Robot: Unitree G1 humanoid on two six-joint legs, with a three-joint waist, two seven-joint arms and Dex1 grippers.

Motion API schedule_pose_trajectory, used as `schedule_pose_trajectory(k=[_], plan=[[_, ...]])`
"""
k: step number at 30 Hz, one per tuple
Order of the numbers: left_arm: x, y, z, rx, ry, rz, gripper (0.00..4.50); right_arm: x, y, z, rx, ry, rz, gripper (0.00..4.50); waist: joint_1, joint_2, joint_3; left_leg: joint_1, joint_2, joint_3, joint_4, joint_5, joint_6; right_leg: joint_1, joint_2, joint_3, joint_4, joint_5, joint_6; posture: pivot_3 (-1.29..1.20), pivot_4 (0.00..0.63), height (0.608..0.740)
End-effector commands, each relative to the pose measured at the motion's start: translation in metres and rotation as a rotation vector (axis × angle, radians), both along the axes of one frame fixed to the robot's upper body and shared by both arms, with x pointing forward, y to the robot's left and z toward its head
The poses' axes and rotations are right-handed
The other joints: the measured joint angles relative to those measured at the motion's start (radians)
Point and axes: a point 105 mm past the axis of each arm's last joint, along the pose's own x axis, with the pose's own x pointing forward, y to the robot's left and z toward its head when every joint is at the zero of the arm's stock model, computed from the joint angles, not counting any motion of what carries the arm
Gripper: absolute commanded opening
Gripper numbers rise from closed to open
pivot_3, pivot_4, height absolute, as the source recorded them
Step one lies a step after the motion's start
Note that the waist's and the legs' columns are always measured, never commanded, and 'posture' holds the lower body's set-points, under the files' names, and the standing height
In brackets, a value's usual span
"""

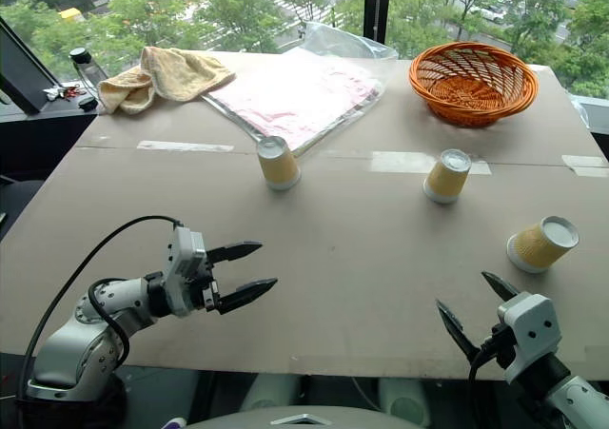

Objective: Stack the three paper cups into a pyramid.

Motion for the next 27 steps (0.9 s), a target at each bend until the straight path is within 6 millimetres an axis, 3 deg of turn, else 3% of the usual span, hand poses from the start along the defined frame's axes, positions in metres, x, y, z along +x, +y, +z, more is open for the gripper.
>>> schedule_pose_trajectory(k=[1,4,9,14,18,21,27], plan=[[0.003,-0.011,0.018,-0.030,-0.075,-0.031,4.50,0.014,0.003,0.017,-0.023,-0.105,-0.018,4.48,0.000,0.000,0.000,0.000,0.000,0.000,0.000,0.000,0.000,0.000,0.000,0.000,0.000,0.000,0.000,0.00,0.150,0.740],[0.010,-0.021,0.030,-0.062,-0.115,-0.030,4.50,0.035,0.006,0.037,-0.057,-0.218,-0.071,4.48,-0.003,0.000,0.000,0.000,0.000,0.001,0.002,0.000,0.000,0.000,0.000,0.000,-0.001,-0.001,0.003,0.00,0.150,0.740],[0.017,-0.035,0.048,-0.102,-0.147,-0.060,4.50,0.056,-0.016,0.056,-0.118,-0.280,-0.232,4.48,0.002,-0.001,-0.001,-0.001,-0.001,-0.001,0.001,0.000,0.000,0.000,0.000,0.000,0.000,0.001,0.000,0.00,0.150,0.740],[0.003,-0.056,0.078,-0.151,-0.214,-0.274,4.50,0.070,-0.071,0.079,-0.194,-0.333,-0.529,4.48,-0.001,-0.001,-0.001,-0.002,-0.002,-0.001,0.001,0.000,0.000,0.000,0.000,0.000,-0.001,0.003,0.003,0.00,0.150,0.740],[-0.010,-0.062,0.080,-0.120,-0.233,-0.404,4.50,0.070,-0.101,0.078,-0.179,-0.286,-0.677,4.48,-0.003,0.000,-0.002,-0.001,-0.002,-0.001,0.000,0.000,0.000,0.001,0.001,0.000,-0.001,0.003,0.003,0.00,0.150,0.740],[-0.010,-0.064,0.079,-0.125,-0.229,-0.410,4.50,0.071,-0.111,0.070,-0.136,-0.235,-0.717,4.48,-0.007,0.002,-0.001,0.000,-0.002,-0.001,-0.001,0.000,0.000,0.000,0.001,0.000,0.000,0.003,0.003,0.00,0.150,0.740],[-0.014,-0.070,0.080,-0.132,-0.232,-0.420,4.50,0.076,-0.112,0.047,-0.002,-0.112,-0.725,4.48,-0.007,0.002,-0.001,0.000,-0.002,-0.001,-0.001,0.000,0.000,0.001,0.001,0.000,0.000,0.003,0.003,0.00,0.150,0.740]])
